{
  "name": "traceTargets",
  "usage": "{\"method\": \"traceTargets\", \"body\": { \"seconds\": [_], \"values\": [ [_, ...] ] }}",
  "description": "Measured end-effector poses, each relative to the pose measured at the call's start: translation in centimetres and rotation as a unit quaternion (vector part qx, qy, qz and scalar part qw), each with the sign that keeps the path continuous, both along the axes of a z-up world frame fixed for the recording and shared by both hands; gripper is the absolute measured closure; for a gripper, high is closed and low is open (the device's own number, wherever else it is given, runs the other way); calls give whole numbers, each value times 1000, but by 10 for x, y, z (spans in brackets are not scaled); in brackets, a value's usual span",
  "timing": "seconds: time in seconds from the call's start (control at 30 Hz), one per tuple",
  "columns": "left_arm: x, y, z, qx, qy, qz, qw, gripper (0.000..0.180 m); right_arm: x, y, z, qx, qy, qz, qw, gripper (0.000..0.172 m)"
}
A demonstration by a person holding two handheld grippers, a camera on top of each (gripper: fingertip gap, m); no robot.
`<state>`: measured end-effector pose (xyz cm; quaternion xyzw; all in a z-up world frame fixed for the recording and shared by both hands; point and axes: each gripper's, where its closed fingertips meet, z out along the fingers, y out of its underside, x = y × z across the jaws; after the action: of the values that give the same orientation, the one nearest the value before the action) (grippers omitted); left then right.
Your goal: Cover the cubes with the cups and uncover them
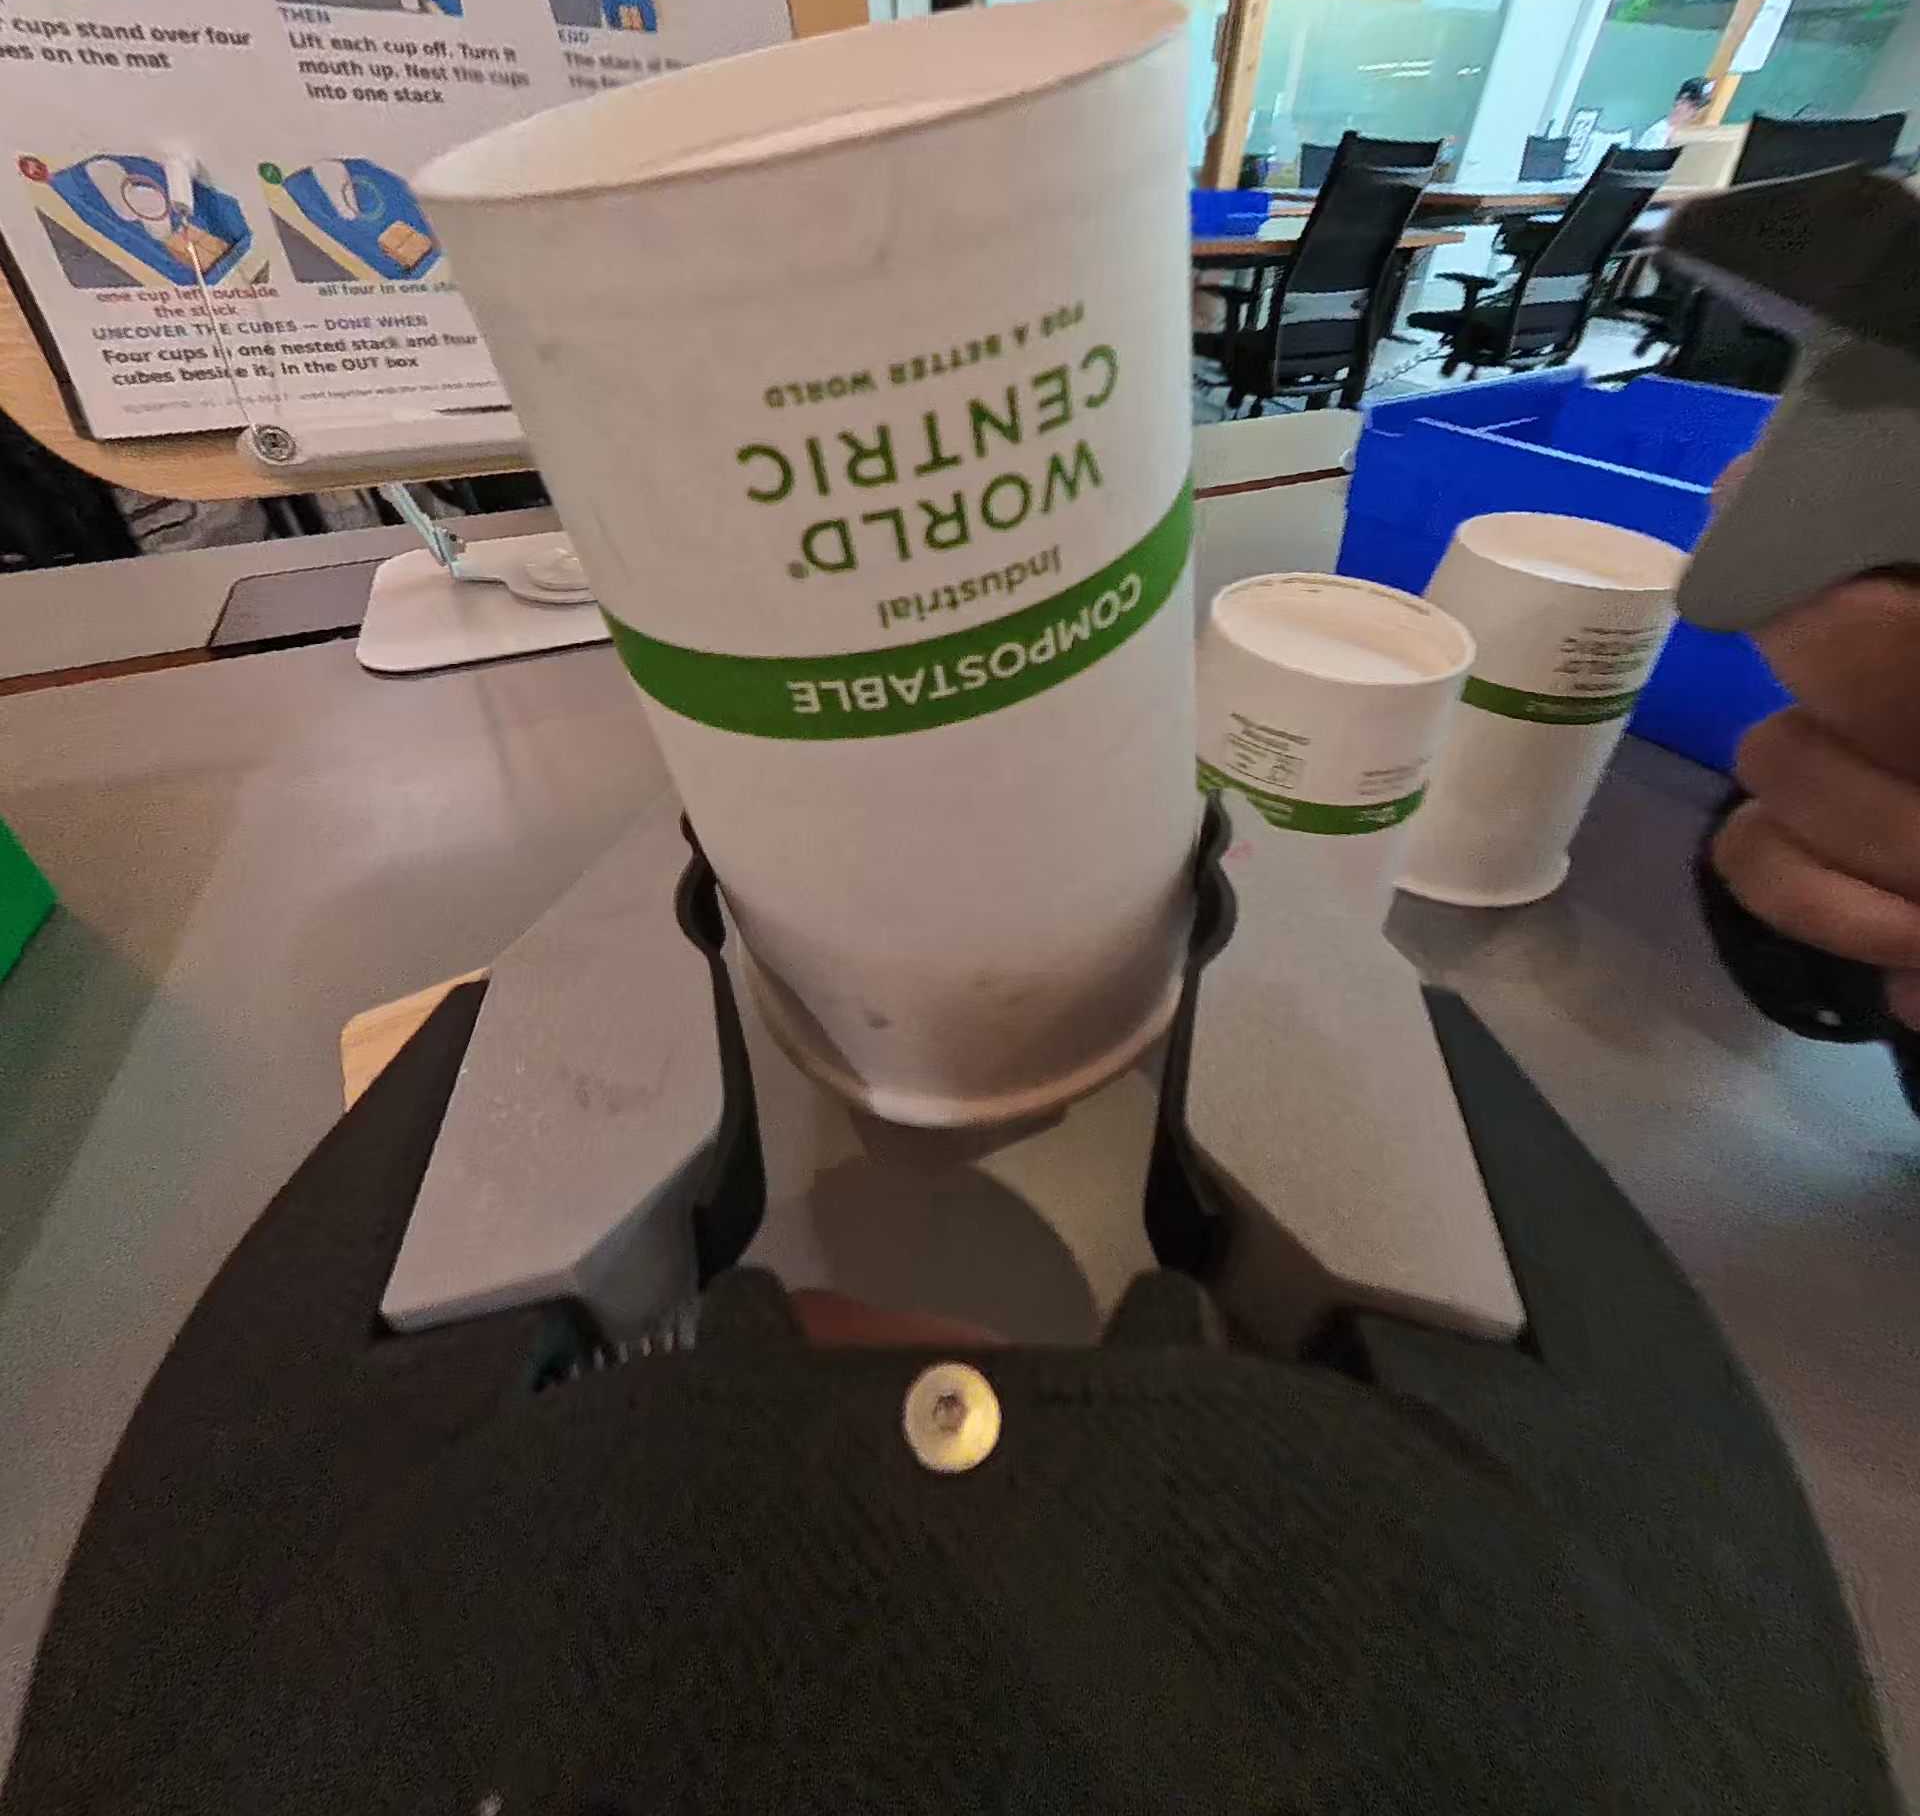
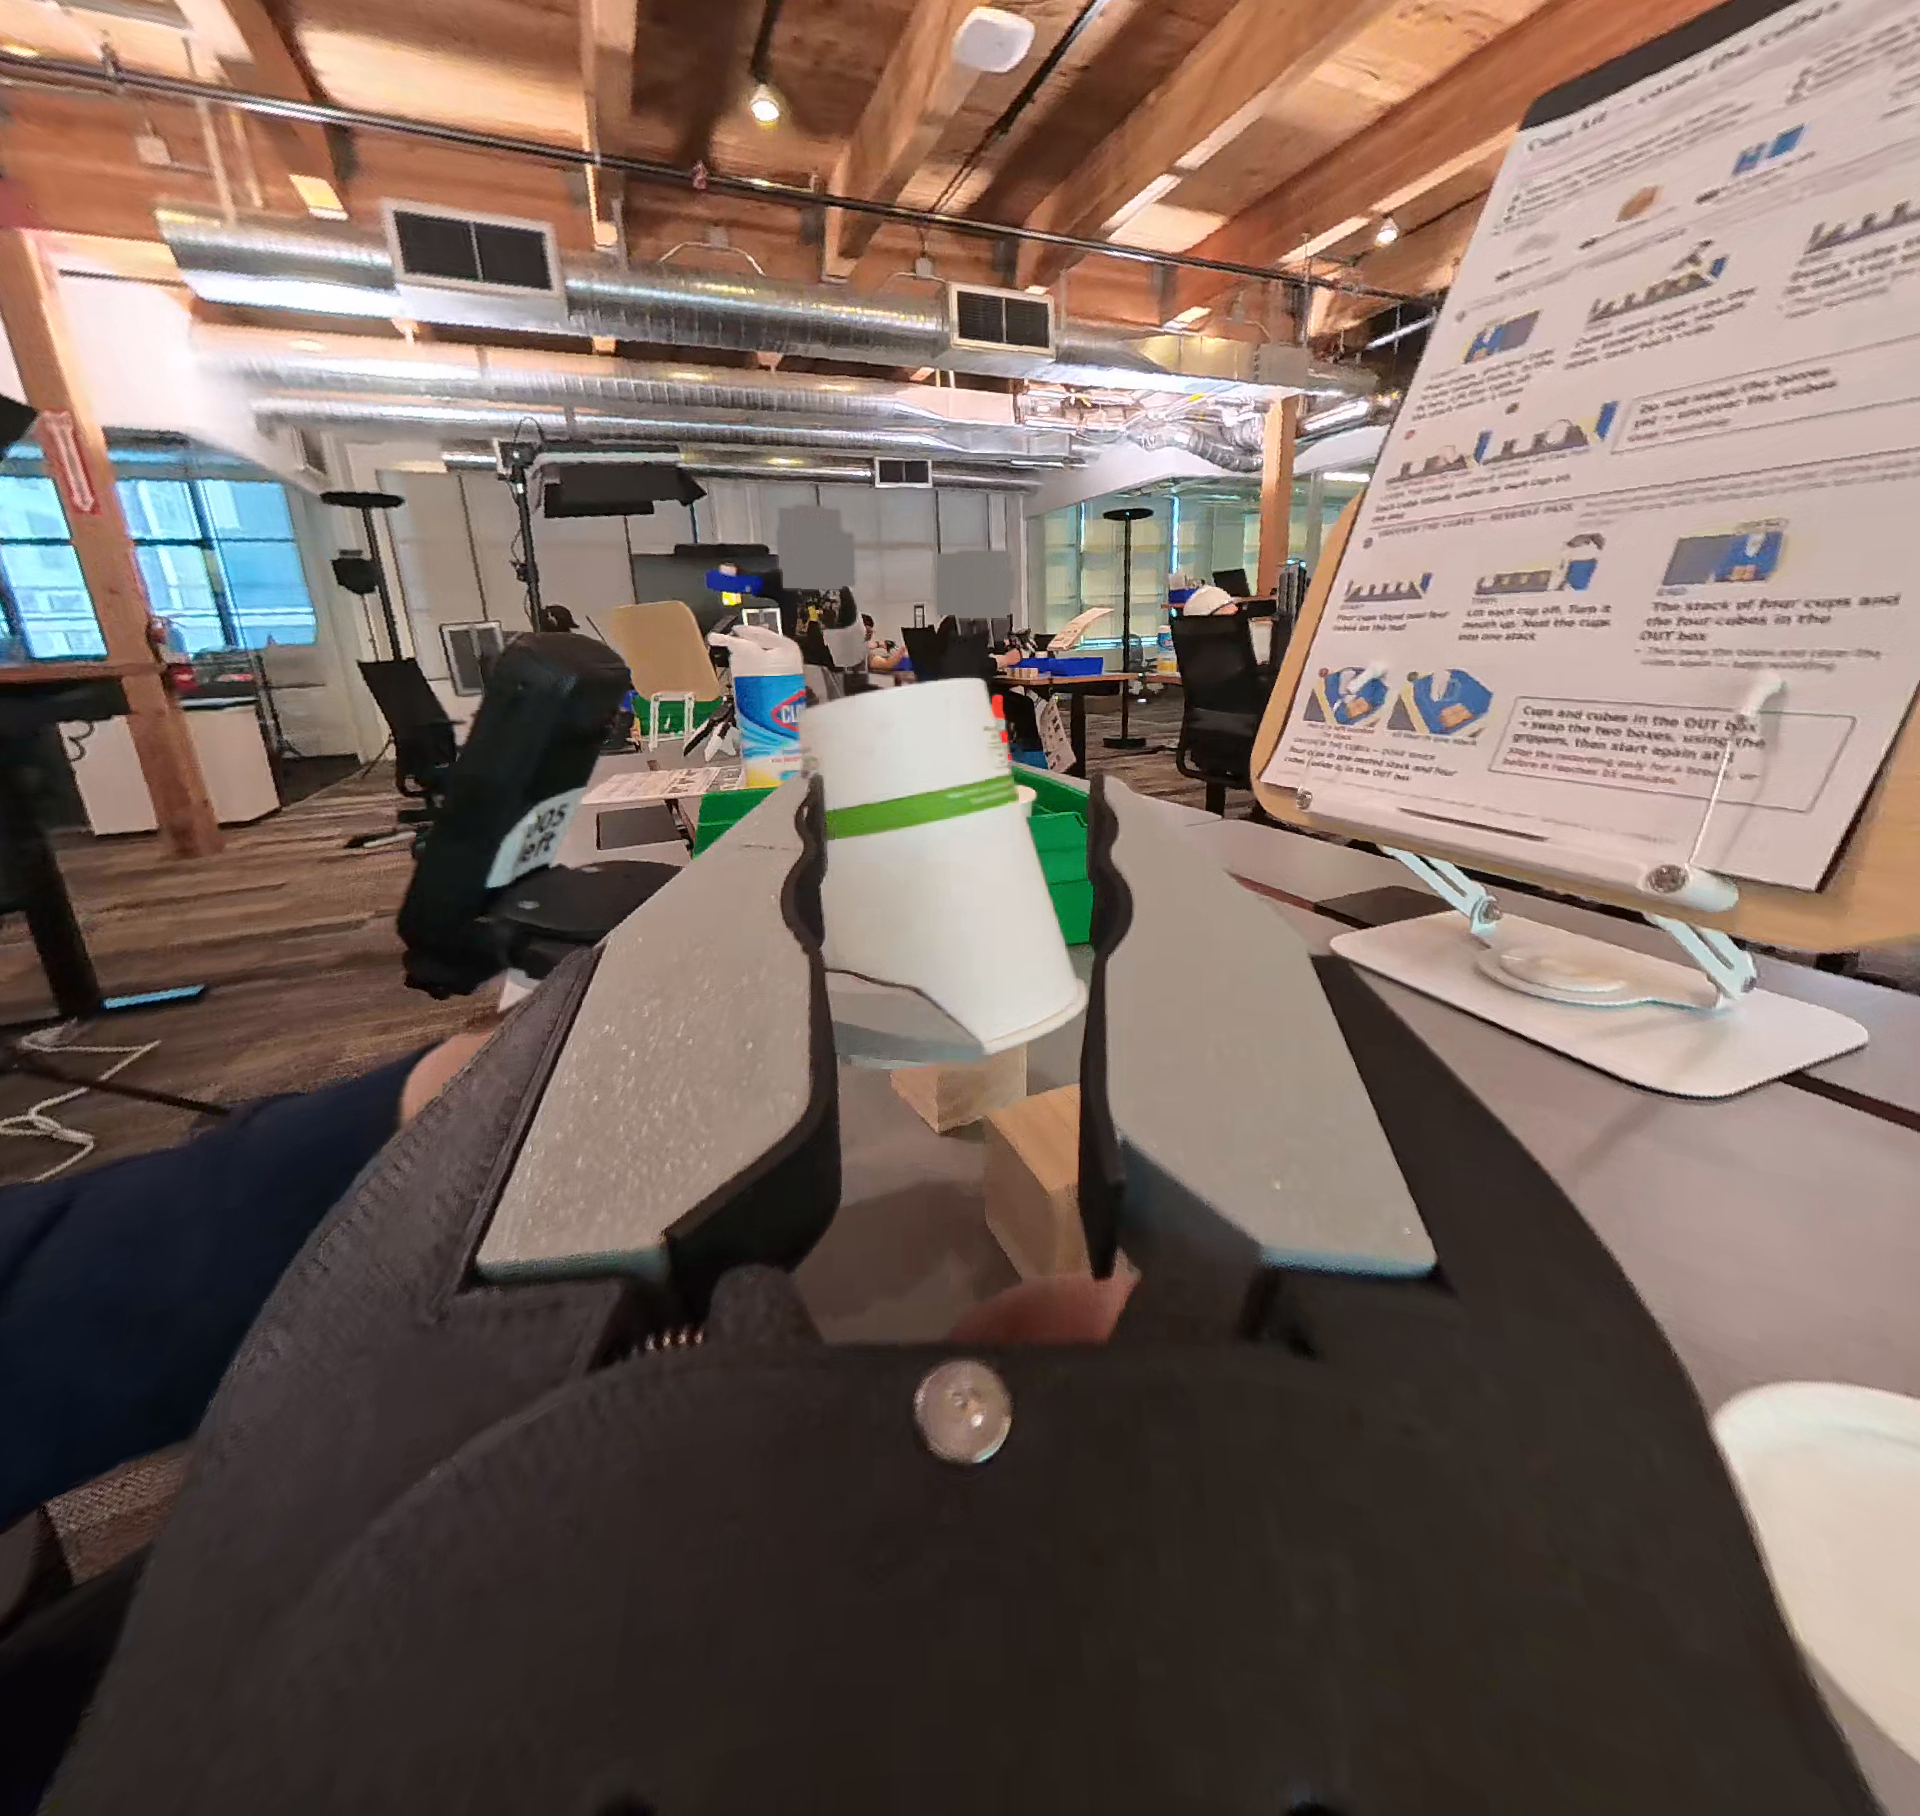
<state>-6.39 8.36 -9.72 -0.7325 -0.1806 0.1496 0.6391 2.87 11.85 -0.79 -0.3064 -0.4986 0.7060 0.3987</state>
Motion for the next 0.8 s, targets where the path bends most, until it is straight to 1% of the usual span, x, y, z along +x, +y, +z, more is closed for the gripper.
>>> {"method": "traceTargets", "body": {
  "seconds": [0.07, 0.13, 0.23, 0.4, 0.5, 0.6, 0.67, 0.73, 0.8],
  "values": [
    [-8, 10, -5, -7, -3, 7, 1000, 89, -3, 3, -3, -4, -8, -3, 1000, 126],
    [-10, 21, -11, -6, -20, 0, 1000, 89, -4, 3, -4, -4, -11, -3, 1000, 127],
    [-14, 35, -27, -33, -23, 7, 999, 89, -4, -2, -6, 2, -16, 5, 1000, 127],
    [-14, 44, -38, -79, -12, 16, 997, 89, -2, -6, -5, 9, -12, 6, 1000, 127],
    [-16, 46, -46, -95, -36, 15, 995, 88, -3, -6, -7, 6, -17, 9, 1000, 127],
    [-16, 49, -67, -138, -99, -13, 985, 88, -3, -4, -6, 4, -16, 6, 1000, 128],
    [-15, 50, -76, -149, -140, -32, 978, 87, -3, -3, -5, -1, -17, 8, 1000, 127],
    [-13, 49, -80, -157, -156, -45, 974, 87, -3, -3, -5, -3, -18, 10, 1000, 127],
    [-13, 47, -80, -161, -148, -42, 975, 86, -3, -3, -5, -2, -18, 9, 1000, 127]
  ]
}}
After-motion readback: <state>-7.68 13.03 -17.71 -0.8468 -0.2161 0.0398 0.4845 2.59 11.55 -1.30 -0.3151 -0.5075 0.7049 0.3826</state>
